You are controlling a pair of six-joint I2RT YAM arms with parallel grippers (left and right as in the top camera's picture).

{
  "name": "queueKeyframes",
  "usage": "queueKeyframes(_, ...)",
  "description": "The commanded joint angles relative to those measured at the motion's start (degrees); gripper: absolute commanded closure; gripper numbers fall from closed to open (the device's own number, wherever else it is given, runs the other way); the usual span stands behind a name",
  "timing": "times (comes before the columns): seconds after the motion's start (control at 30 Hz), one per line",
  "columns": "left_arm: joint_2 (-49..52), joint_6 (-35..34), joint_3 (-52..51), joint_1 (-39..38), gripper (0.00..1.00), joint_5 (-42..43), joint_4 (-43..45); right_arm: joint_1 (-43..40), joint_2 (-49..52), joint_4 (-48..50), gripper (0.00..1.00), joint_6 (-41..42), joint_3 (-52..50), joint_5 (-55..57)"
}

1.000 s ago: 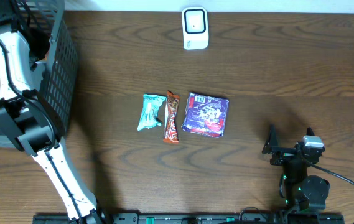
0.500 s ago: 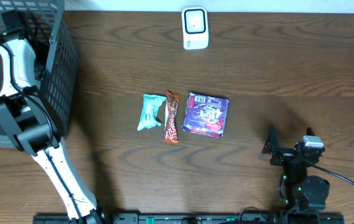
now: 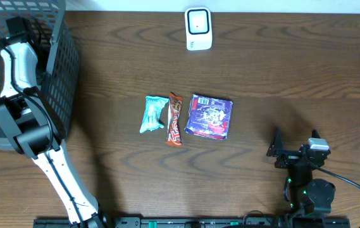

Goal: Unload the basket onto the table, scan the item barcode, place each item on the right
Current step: 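Reach the left gripper into the basket and grasp the orange tissue pack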

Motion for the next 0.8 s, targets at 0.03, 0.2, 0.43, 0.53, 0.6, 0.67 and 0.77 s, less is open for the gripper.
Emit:
queueKeyframes(0.03, -0.2, 1.8, -0.5, 0.9, 0.93, -1.0, -2.9, 0.3, -0.3, -0.2, 0.01, -0.5, -0.1, 0.1)
queueKeyframes(0.2, -6.1, -5.3, -0.5, 2.0, 0.93, -0.9, -4.0, 0.3, -0.3, -0.2, 0.01, -0.5, -0.1, 0.1)
queueKeyframes(0.43, -11.1, -7.1, -0.5, 2.1, 0.83, -0.9, -0.3, 0.3, -0.3, -0.2, 0.01, -0.5, -0.1, 0.1)
queueKeyframes(0.53, -10.3, -7.1, -0.6, 1.9, 0.39, -0.3, 0.6, 0.3, -0.3, -0.2, 0.01, -0.5, -0.1, 0.1)
queueKeyframes(0.6, -9.3, -7.1, -0.7, 1.6, 0.28, -0.2, 1.2, 0.3, -0.3, -0.2, 0.01, -0.5, -0.1, 0.1)
queueKeyframes(0.67, -7.9, -7.1, -0.7, 1.3, 0.22, -0.3, 1.9, 0.3, -0.3, -0.2, 0.01, -0.5, -0.1, 0.1)
queueKeyframes(0.77, -5.6, -7.1, -0.7, 0.9, 0.19, -0.3, 3.0, 0.3, -0.3, -0.2, 0.01, -0.5, -0.1, 0.1)
